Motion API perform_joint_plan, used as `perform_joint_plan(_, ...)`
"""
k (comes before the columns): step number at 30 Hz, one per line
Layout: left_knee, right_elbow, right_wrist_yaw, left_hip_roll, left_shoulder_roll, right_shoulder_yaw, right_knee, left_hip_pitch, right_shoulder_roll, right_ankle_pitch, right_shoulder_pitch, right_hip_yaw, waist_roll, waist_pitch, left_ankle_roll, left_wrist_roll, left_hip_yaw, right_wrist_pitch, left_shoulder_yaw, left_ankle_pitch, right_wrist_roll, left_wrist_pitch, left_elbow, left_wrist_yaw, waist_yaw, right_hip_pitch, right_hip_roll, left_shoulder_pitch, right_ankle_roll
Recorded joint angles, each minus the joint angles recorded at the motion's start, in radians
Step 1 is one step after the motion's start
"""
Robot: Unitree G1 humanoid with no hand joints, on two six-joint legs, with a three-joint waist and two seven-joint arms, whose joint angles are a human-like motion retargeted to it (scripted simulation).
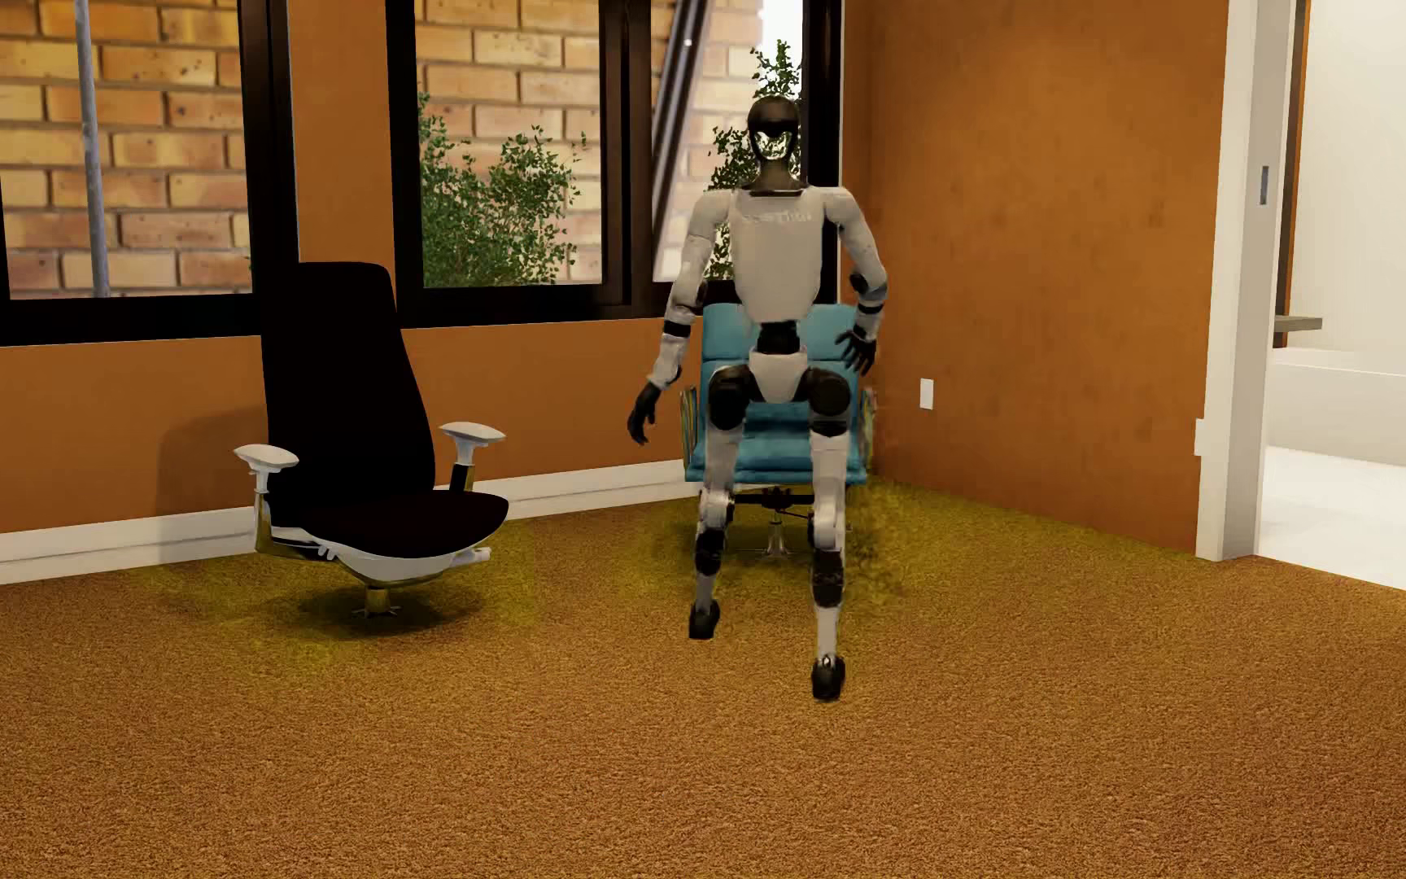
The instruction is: Perch on the dark cyan chair
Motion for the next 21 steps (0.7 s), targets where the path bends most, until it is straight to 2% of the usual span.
perform_joint_plan(1, 0.020, -0.028, -0.025, 0.024, 0.007, 0.005, 0.020, -0.001, 0.000, -0.027, -0.003, 0.010, 0.007, -0.006, -0.076, -0.027, -0.066, 0.007, 0.006, 0.038, -0.008, -0.003, 0.001, 0.012, 0.002, 0.041, -0.008, 0.036, 0.025)
perform_joint_plan(2, 0.129, -0.060, 0.011, 0.009, 0.005, 0.009, 0.082, -0.009, -0.003, -0.044, 0.005, 0.019, 0.007, 0.003, -0.119, -0.012, -0.052, -0.011, 0.029, 0.087, -0.017, -0.027, 0.010, -0.017, 0.010, 0.056, -0.040, 0.047, 0.057)
perform_joint_plan(3, 0.217, -0.076, 0.028, 0.002, 0.010, -0.026, 0.188, -0.023, 0.015, -0.065, 0.022, 0.039, -0.007, -0.009, -0.092, 0.009, -0.014, 0.007, 0.041, 0.082, -0.064, -0.019, 0.019, -0.026, 0.008, 0.024, -0.071, 0.045, 0.064)
perform_joint_plan(4, 0.255, -0.056, 0.025, -0.011, 0.013, -0.057, 0.343, 0.024, 0.036, -0.017, 0.042, 0.053, -0.016, 0.012, -0.080, 0.051, 0.007, -0.021, 0.029, 0.016, -0.055, -0.036, 0.035, -0.013, 0.002, -0.011, -0.100, 0.022, 0.102)
perform_joint_plan(5, 0.237, 0.005, 0.013, -0.005, -0.002, -0.049, 0.571, 0.111, 0.056, 0.070, 0.056, 0.063, -0.004, 0.031, -0.061, 0.074, 0.045, -0.019, 0.034, -0.023, -0.074, -0.051, 0.035, -0.020, -0.021, -0.094, -0.137, 0.002, 0.158)
perform_joint_plan(6, 0.211, 0.013, 0.068, -0.009, -0.005, -0.051, 0.784, 0.154, 0.053, 0.144, 0.084, 0.097, 0.002, 0.022, -0.036, 0.089, 0.046, -0.020, 0.012, -0.047, -0.053, -0.030, 0.022, -0.035, -0.050, -0.219, -0.161, -0.030, 0.201)
perform_joint_plan(7, 0.201, 0.070, 0.063, -0.011, 0.011, -0.060, 0.971, 0.197, 0.071, 0.172, 0.094, 0.096, 0.000, 0.035, -0.021, 0.131, 0.069, 0.006, -0.013, -0.088, -0.123, -0.057, 0.001, -0.009, -0.068, -0.345, -0.168, -0.075, 0.142)
perform_joint_plan(8, 0.181, 0.112, 0.117, -0.020, 0.035, -0.092, 1.070, 0.246, 0.079, 0.141, 0.112, 0.091, 0.011, 0.045, 0.032, 0.159, 0.108, -0.002, -0.037, -0.095, -0.125, -0.052, -0.037, -0.050, -0.094, -0.441, -0.162, -0.123, 0.089)
perform_joint_plan(9, 0.143, 0.155, 0.084, -0.031, 0.052, -0.106, 1.104, 0.302, 0.091, 0.135, 0.135, 0.105, 0.020, 0.067, 0.061, 0.157, 0.115, 0.027, -0.077, -0.107, -0.160, -0.082, -0.056, -0.055, -0.109, -0.541, -0.158, -0.179, 0.077)
perform_joint_plan(10, 0.091, 0.217, 0.079, -0.048, 0.084, -0.144, 1.087, 0.365, 0.108, 0.106, 0.159, 0.098, 0.016, 0.085, 0.060, 0.185, 0.143, 0.032, -0.103, -0.134, -0.159, -0.102, -0.051, -0.053, -0.136, -0.613, -0.153, -0.246, 0.124)
perform_joint_plan(11, 0.042, 0.258, 0.075, -0.058, 0.112, -0.170, 0.990, 0.415, 0.121, 0.091, 0.196, 0.116, 0.012, 0.087, 0.081, 0.167, 0.155, 0.038, -0.148, -0.142, -0.140, -0.077, -0.061, -0.028, -0.157, -0.673, -0.132, -0.291, 0.139)
perform_joint_plan(12, -0.023, 0.302, 0.066, -0.073, 0.155, -0.201, 0.836, 0.479, 0.125, 0.088, 0.217, 0.124, 0.009, 0.094, 0.073, 0.147, 0.168, 0.047, -0.160, -0.152, -0.134, -0.112, -0.077, -0.039, -0.176, -0.702, -0.108, -0.339, 0.121)
perform_joint_plan(13, -0.039, 0.325, 0.067, -0.082, 0.196, -0.225, 0.624, 0.522, 0.121, 0.123, 0.259, 0.116, 0.002, 0.086, 0.078, 0.153, 0.176, 0.061, -0.194, -0.179, -0.125, -0.086, -0.085, 0.011, -0.188, -0.682, -0.092, -0.363, 0.087)
perform_joint_plan(14, -0.049, 0.330, 0.055, -0.111, 0.234, -0.232, 0.409, 0.584, 0.102, 0.202, 0.290, 0.028, -0.009, 0.103, 0.091, 0.123, 0.197, 0.046, -0.192, -0.210, -0.129, -0.161, -0.101, -0.042, -0.190, -0.616, -0.030, -0.389, -0.038)
perform_joint_plan(15, -0.018, 0.333, 0.041, -0.142, 0.269, -0.273, 0.291, 0.599, 0.094, 0.287, 0.320, -0.074, -0.034, 0.102, 0.113, 0.102, 0.233, 0.060, -0.176, -0.250, -0.149, -0.156, -0.112, -0.031, -0.183, -0.588, 0.050, -0.413, -0.197)
perform_joint_plan(16, 0.041, 0.321, 0.062, -0.165, 0.289, -0.306, 0.258, 0.590, 0.071, 0.259, 0.341, -0.093, -0.045, 0.101, 0.142, 0.084, 0.227, 0.051, -0.167, -0.268, -0.151, -0.164, -0.103, -0.021, -0.168, -0.569, 0.085, -0.444, -0.260)
perform_joint_plan(17, 0.034, 0.316, 0.049, -0.196, 0.287, -0.283, 0.279, 0.613, 0.035, 0.236, 0.357, -0.032, -0.034, 0.095, 0.147, 0.078, 0.203, 0.074, -0.129, -0.228, -0.137, -0.151, -0.129, -0.014, -0.163, -0.566, 0.083, -0.419, -0.274)
perform_joint_plan(18, 0.298, 0.318, 0.039, -0.162, 0.253, -0.286, 0.244, 0.506, 0.004, 0.260, 0.362, 0.021, 0.006, 0.098, 0.112, 0.038, 0.176, 0.071, -0.130, -0.244, -0.108, -0.136, -0.140, 0.028, -0.167, -0.524, 0.096, -0.401, -0.246)
perform_joint_plan(19, 0.601, 0.311, 0.037, -0.101, 0.231, -0.306, 0.168, 0.393, 0.000, 0.247, 0.369, 0.012, 0.015, 0.115, 0.003, 0.011, 0.135, 0.076, -0.151, -0.252, -0.078, -0.124, -0.128, 0.040, -0.155, -0.441, 0.121, -0.397, -0.261)
perform_joint_plan(20, 0.856, 0.309, 0.020, -0.058, 0.222, -0.306, 0.194, 0.295, -0.005, 0.198, 0.347, -0.022, 0.006, 0.136, -0.063, 0.004, 0.163, 0.100, -0.131, -0.262, -0.088, -0.112, -0.115, 0.019, -0.129, -0.426, 0.117, -0.416, -0.264)
perform_joint_plan(21, 1.011, 0.299, 0.033, -0.052, 0.213, -0.279, 0.227, 0.201, -0.026, 0.144, 0.318, -0.009, -0.008, 0.122, -0.035, 0.036, 0.205, 0.055, -0.105, -0.290, -0.060, -0.125, -0.130, 0.000, -0.108, -0.441, 0.083, -0.389, -0.216)
